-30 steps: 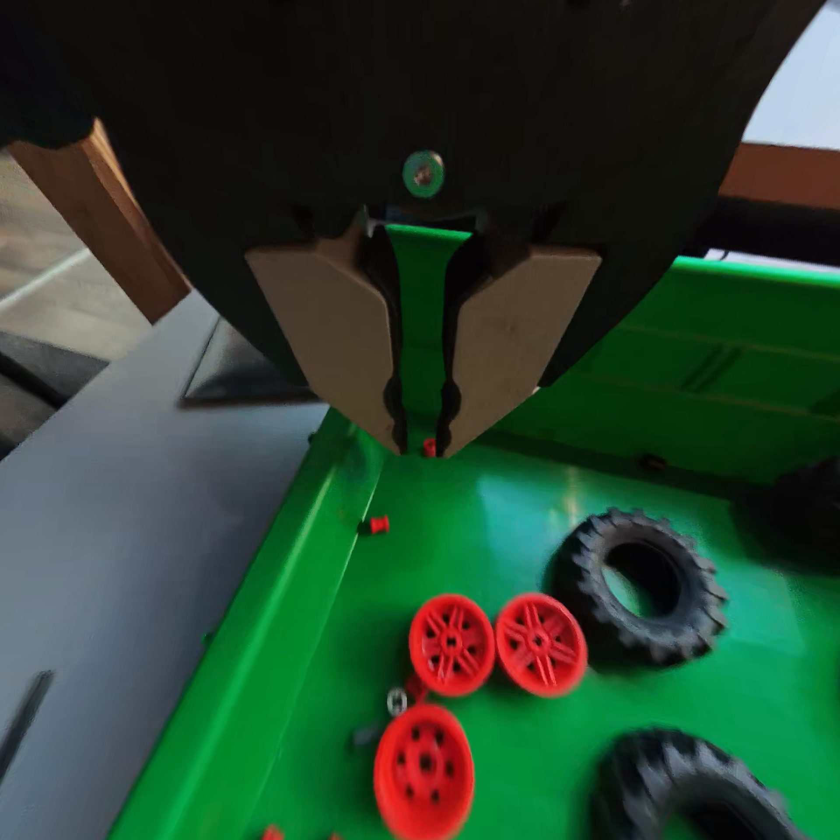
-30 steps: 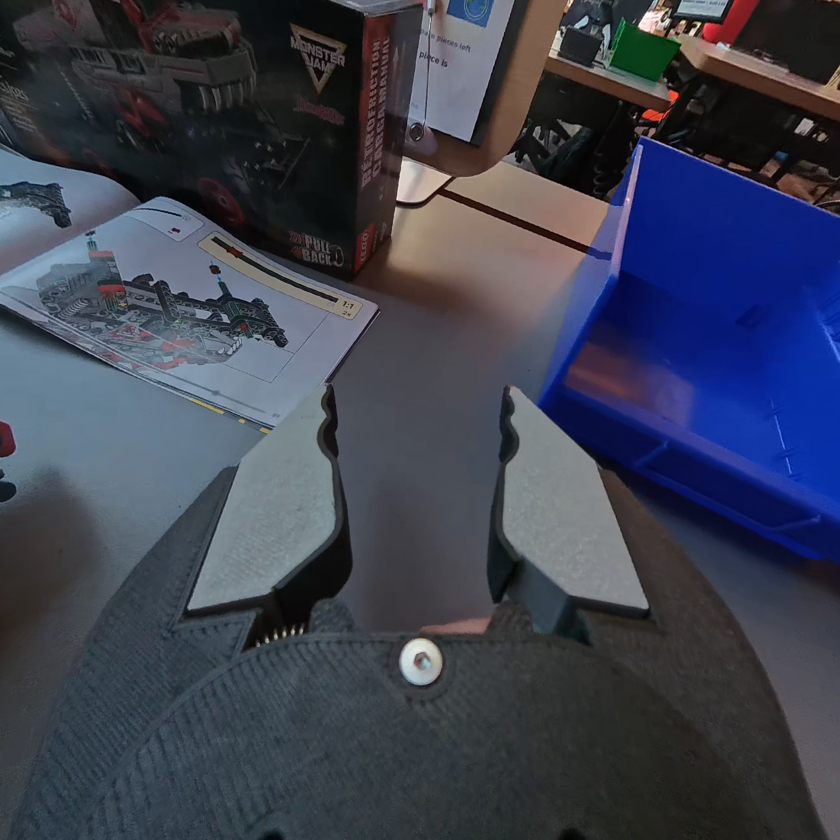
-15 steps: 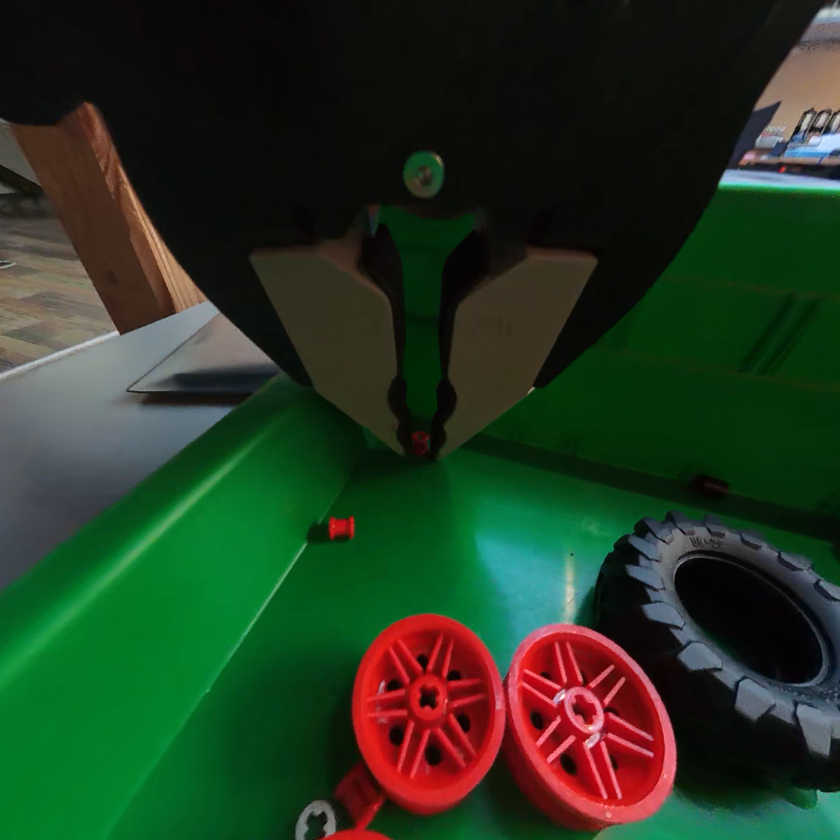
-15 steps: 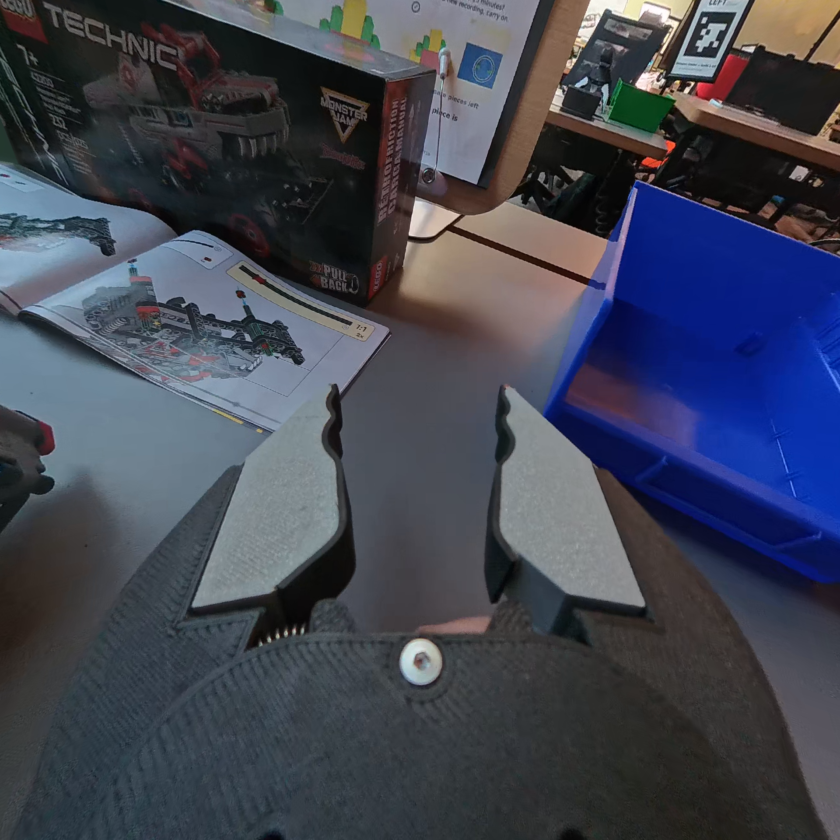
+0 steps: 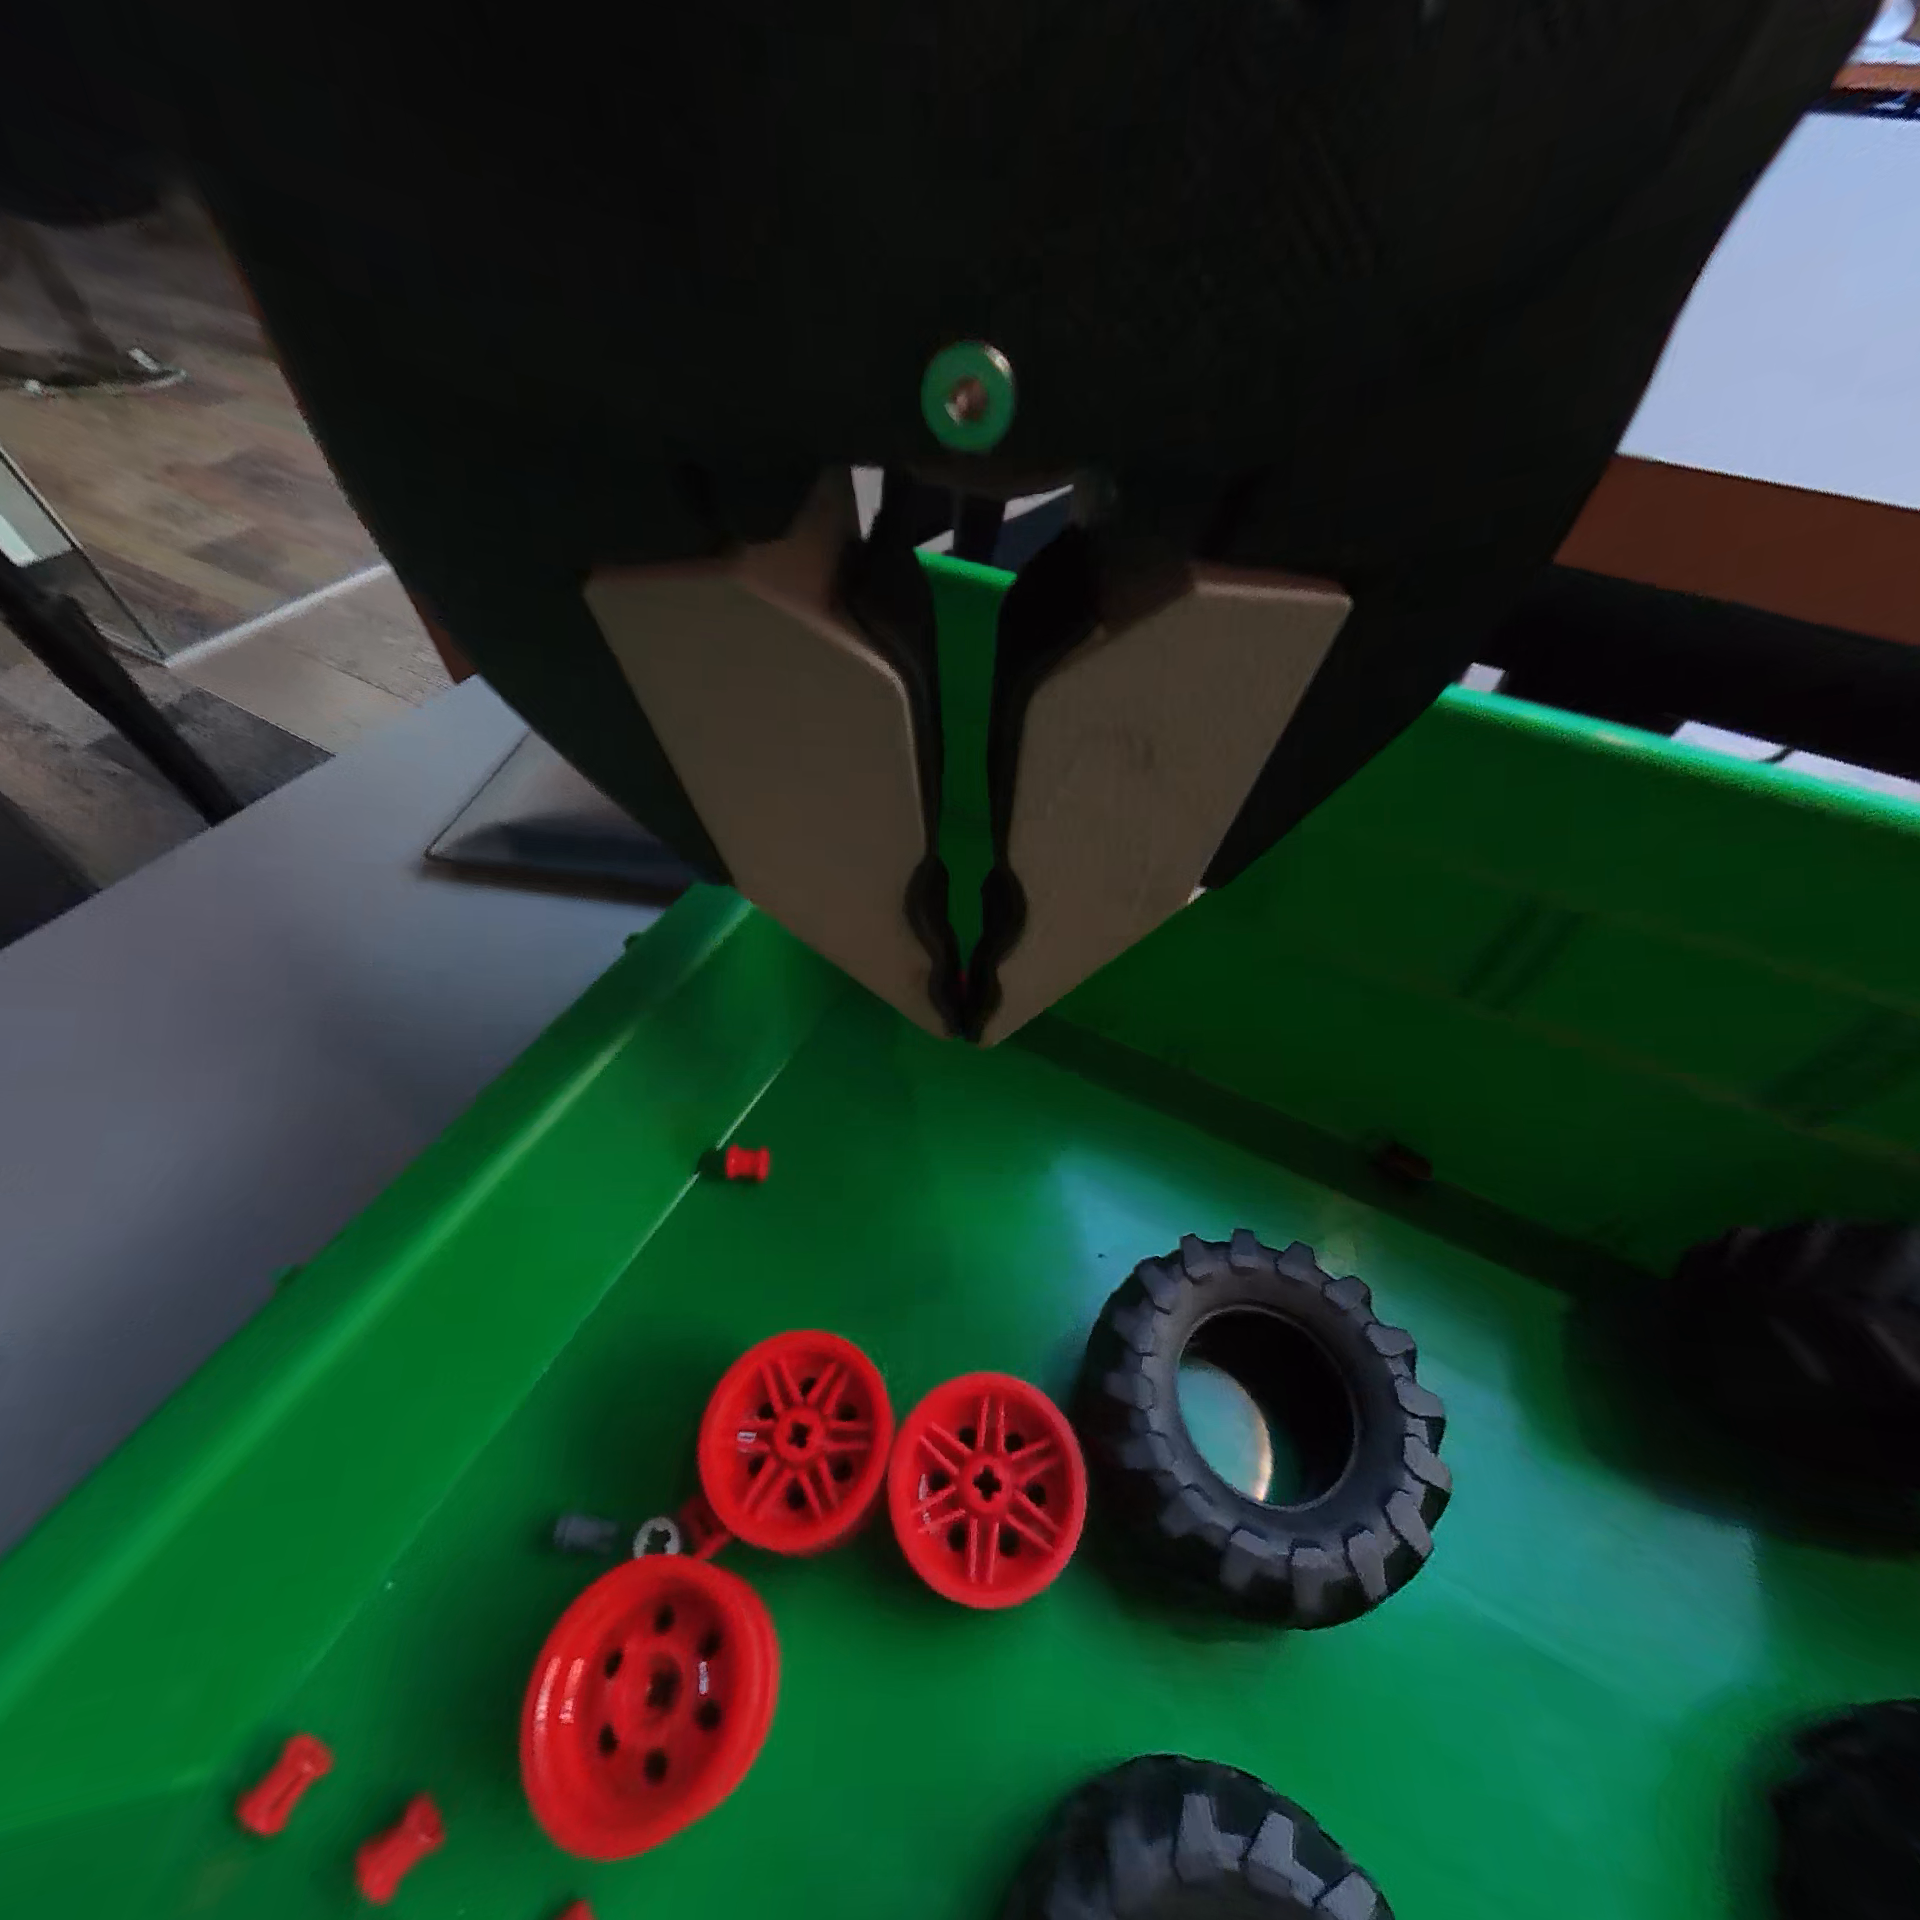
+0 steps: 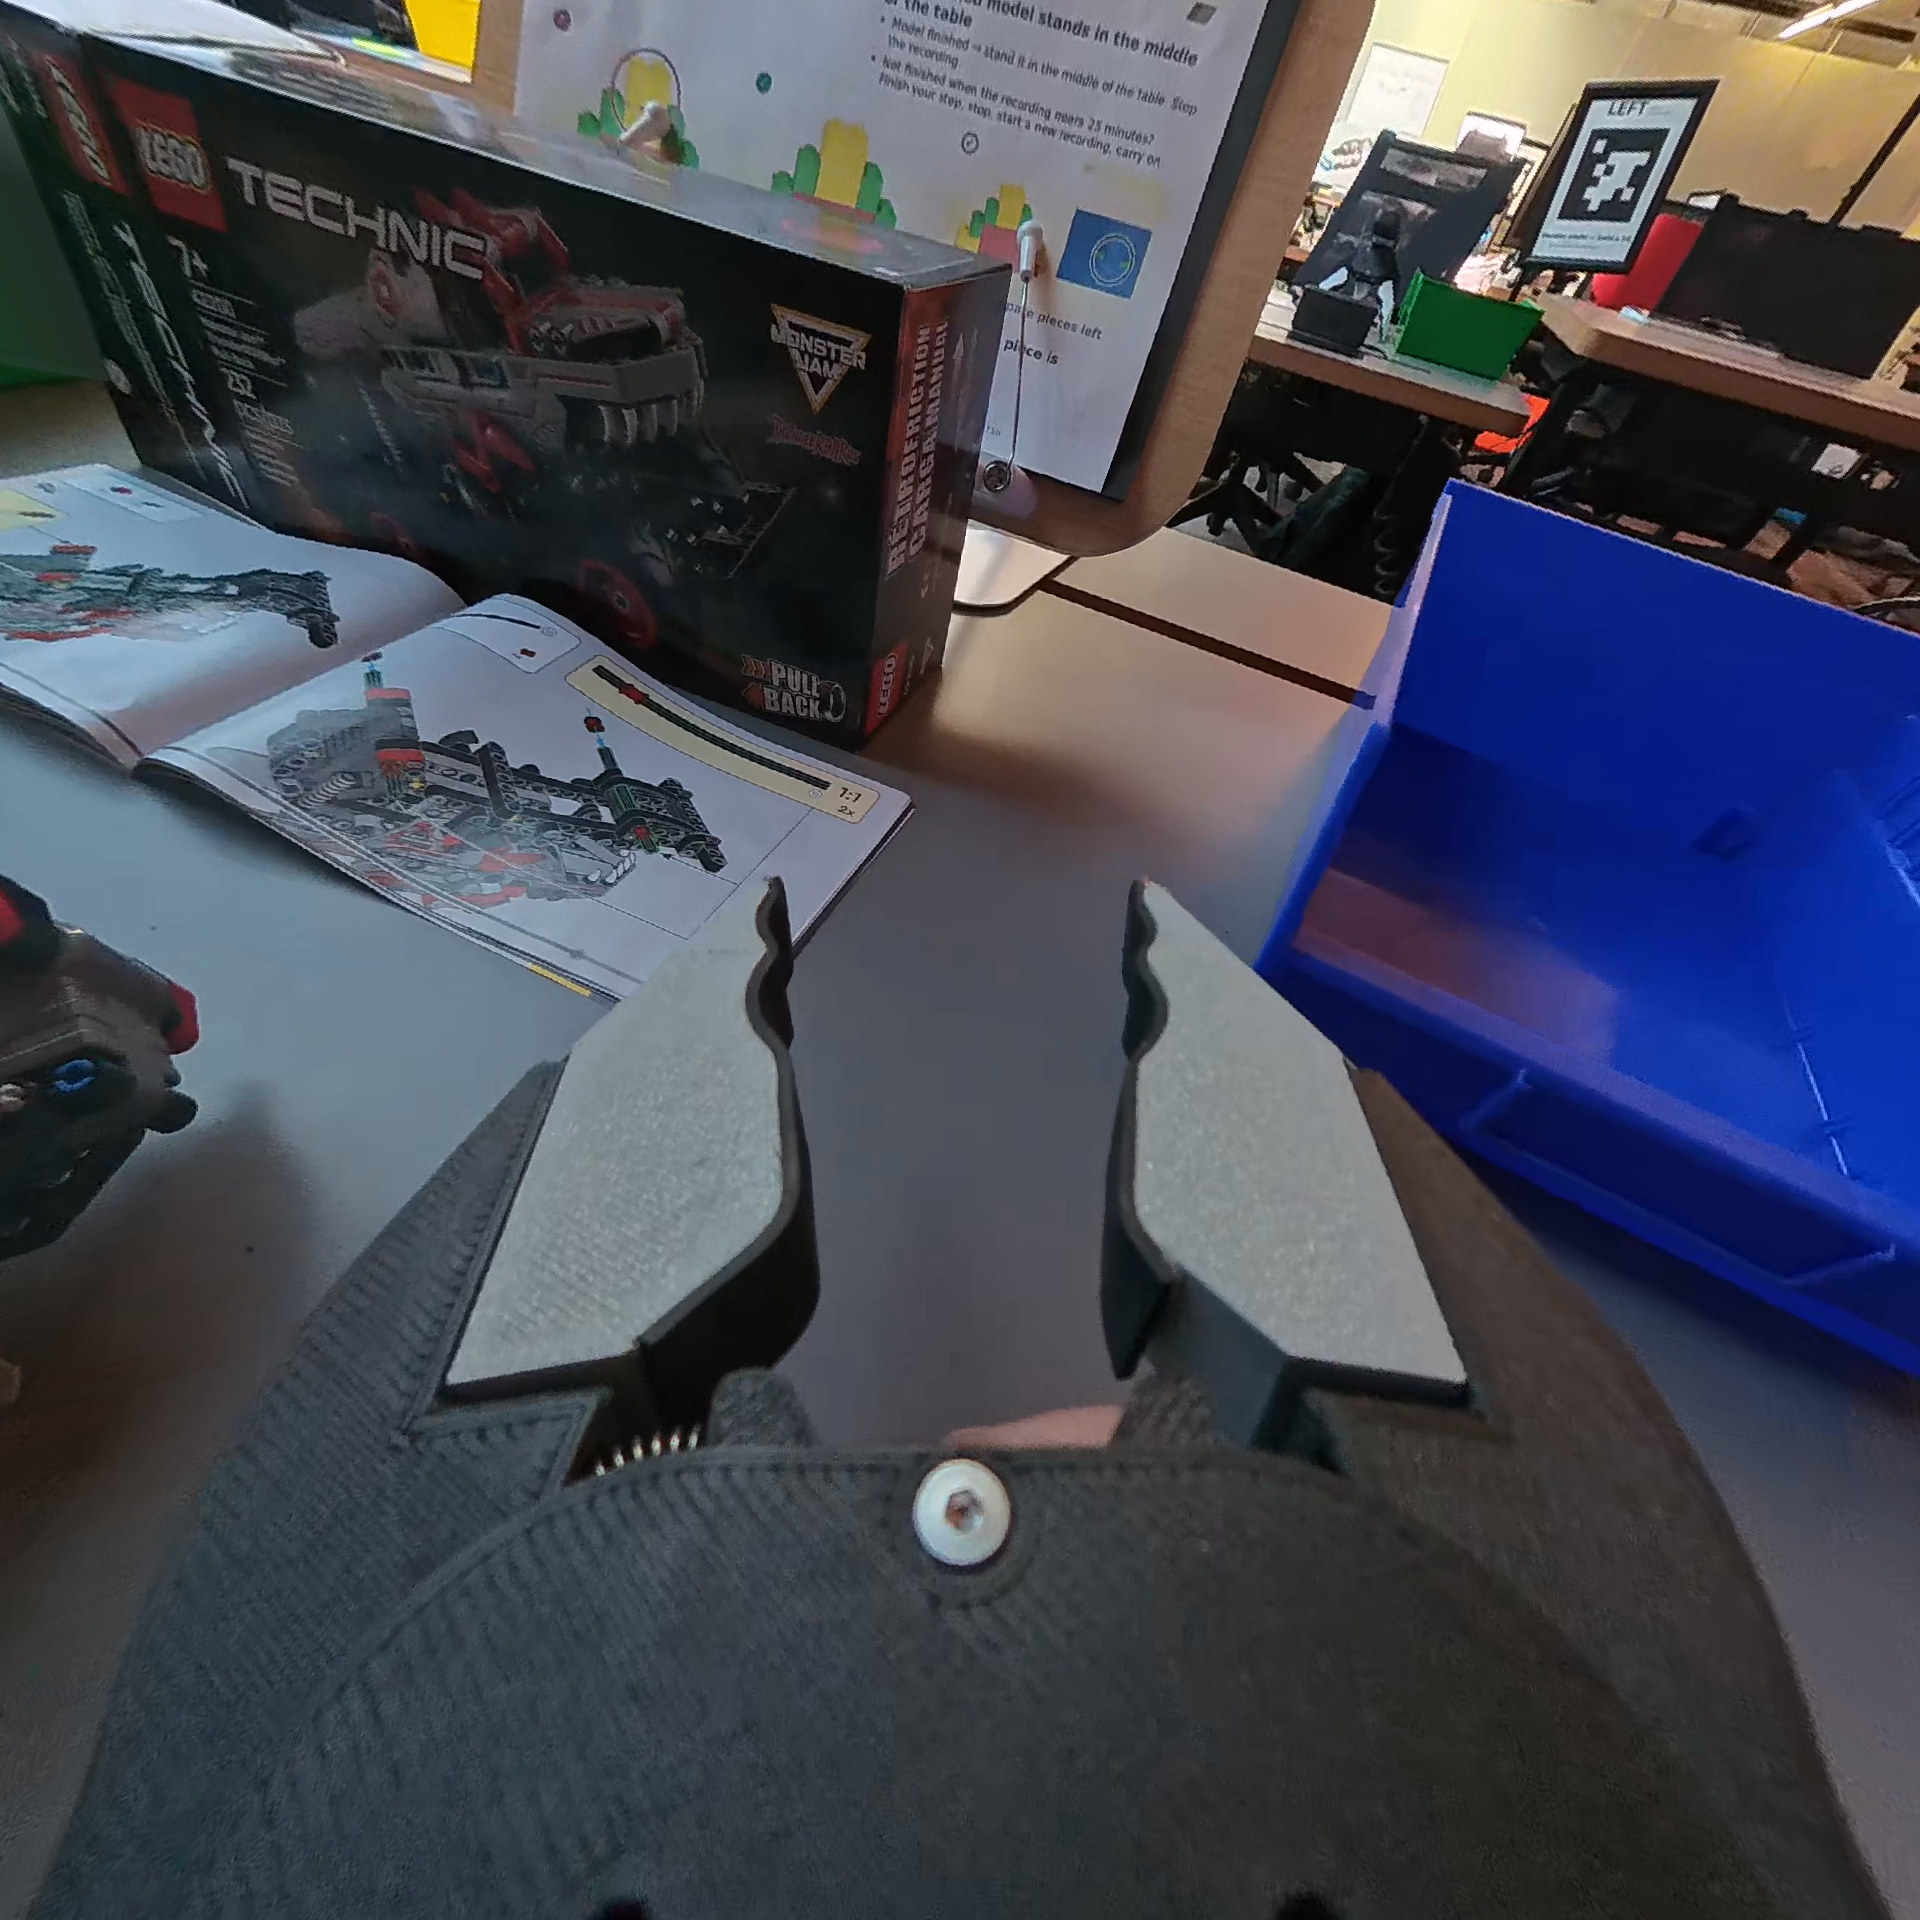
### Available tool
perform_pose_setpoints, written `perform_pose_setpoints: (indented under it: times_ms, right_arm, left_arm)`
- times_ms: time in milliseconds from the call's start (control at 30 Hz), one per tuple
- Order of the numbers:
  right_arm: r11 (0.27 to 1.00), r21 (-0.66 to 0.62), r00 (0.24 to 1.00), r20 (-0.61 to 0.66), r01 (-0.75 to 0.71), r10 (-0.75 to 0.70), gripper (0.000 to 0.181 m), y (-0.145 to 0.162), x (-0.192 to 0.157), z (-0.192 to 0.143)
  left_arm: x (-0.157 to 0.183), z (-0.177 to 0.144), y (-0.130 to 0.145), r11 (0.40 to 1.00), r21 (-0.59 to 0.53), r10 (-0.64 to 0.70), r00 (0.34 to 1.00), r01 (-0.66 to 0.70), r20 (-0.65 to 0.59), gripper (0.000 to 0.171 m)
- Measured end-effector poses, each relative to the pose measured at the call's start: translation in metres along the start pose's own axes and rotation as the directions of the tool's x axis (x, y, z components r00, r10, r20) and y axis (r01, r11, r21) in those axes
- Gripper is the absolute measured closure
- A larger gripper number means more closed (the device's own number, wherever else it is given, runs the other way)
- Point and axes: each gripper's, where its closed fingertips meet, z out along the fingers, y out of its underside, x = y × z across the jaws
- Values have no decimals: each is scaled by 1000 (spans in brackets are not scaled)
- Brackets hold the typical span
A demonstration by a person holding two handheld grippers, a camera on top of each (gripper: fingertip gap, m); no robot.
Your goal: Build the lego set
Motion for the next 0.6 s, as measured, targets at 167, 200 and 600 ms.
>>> perform_pose_setpoints:
  times_ms: [167,200,600]
  right_arm:
    - [1000,21,1000,12,-5,5,122,-3,-2,-2]
    - [1000,23,1000,15,-8,8,122,-3,-2,-2]
    - [999,30,999,22,-24,23,122,-4,-1,-2]
  left_arm:
    - [20,20,6,994,-104,35,997,-42,-70,155]
    - [25,23,4,994,-92,43,995,-52,-91,155]
    - [43,36,-15,997,-66,-58,965,42,-256,168]
